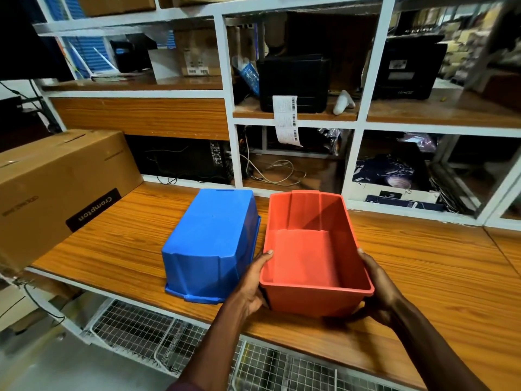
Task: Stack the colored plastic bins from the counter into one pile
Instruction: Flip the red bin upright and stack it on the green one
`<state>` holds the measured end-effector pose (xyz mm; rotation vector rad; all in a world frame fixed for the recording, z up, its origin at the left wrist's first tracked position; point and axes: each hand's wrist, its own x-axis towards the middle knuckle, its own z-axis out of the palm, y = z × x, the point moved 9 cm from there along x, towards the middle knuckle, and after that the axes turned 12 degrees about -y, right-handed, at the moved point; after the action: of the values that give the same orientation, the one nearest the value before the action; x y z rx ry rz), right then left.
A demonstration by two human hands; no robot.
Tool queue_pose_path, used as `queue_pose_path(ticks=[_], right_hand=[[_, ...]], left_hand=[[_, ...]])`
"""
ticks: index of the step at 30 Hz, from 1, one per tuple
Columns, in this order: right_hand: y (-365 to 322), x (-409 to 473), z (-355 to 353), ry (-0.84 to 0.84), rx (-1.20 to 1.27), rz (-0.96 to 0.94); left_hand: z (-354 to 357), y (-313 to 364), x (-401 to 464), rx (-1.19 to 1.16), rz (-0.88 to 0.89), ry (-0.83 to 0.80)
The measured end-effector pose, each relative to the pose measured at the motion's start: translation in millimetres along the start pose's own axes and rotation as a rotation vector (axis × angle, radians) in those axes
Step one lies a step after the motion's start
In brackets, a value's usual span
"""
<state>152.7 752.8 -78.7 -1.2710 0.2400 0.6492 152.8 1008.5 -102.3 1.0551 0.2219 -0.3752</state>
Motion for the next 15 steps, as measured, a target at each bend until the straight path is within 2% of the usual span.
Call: queue_pose_path(ticks=[15], right_hand=[[36,-71,-32,0.143,0.046,-0.072]], left_hand=[[47,-19,-34,0.071,-0.009,-0.160]])
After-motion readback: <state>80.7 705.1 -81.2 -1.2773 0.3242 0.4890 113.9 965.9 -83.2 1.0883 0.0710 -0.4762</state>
